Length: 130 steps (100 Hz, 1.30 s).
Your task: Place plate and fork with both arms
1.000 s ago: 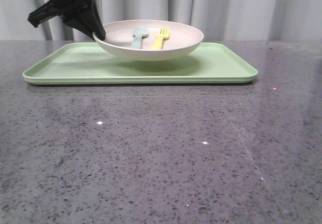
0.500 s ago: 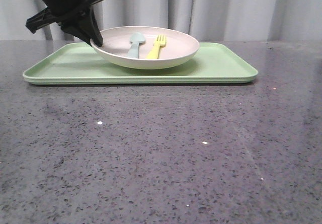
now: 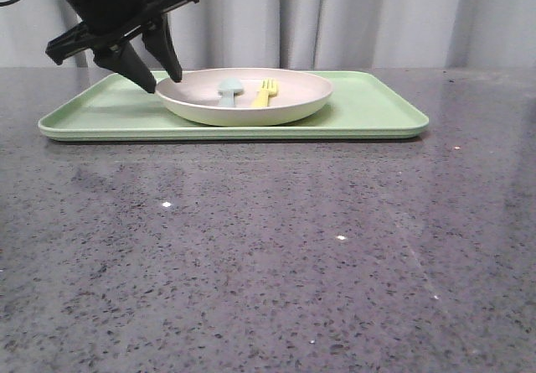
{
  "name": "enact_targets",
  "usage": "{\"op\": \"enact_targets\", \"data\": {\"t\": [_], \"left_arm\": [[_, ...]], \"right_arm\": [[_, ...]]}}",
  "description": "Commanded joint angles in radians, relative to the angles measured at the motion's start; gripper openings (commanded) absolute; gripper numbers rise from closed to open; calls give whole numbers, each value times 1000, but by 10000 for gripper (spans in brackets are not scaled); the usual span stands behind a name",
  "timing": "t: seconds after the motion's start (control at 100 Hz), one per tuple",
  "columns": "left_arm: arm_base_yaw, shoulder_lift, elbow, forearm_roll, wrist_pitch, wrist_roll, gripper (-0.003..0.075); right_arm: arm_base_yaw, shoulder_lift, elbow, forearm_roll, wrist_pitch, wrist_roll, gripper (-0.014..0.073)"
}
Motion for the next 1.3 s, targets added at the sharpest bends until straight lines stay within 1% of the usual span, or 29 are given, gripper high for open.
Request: {"op": "enact_targets", "data": {"t": [0.0, 0.09, 0.2, 0.32, 0.43, 0.51, 0.66, 0.81, 0.98, 1.13, 1.29], "left_arm": [[-9, -59, -29, -28, -40, -8, 305], [-9, -75, -29, -12, -43, -8, 304], [-9, -114, -29, 80, -2, -8, 304], [-9, -173, -27, 172, 48, -8, 303], [-9, -249, 1, 229, 52, -8, 303], [-9, -313, 50, 266, 30, -8, 303], [-9, -460, 194, 313, -15, -8, 303], [-9, -599, 341, 331, -66, -8, 303], [-9, -726, 476, 341, -72, -8, 303], [-9, -811, 549, 341, -72, -8, 303], [-9, -846, 569, 341, -70, -8, 303]], "right_arm": [[-4, 1, -35, -24, -81, -9, 437], [-4, 1, -35, -24, -90, -9, 437], [7, 1, -34, -23, -87, -9, 437], [51, 14, -40, -23, -89, -9, 437], [85, 61, -85, -23, -61, -9, 437], [105, 111, -147, -23, -29, -9, 437], [155, 234, -281, -23, 35, -9, 437], [223, 365, -415, -23, 80, -9, 437], [297, 521, -578, -23, 112, -9, 437], [355, 676, -741, -23, 192, -9, 437], [411, 835, -923, -23, 277, -8, 437]]}}
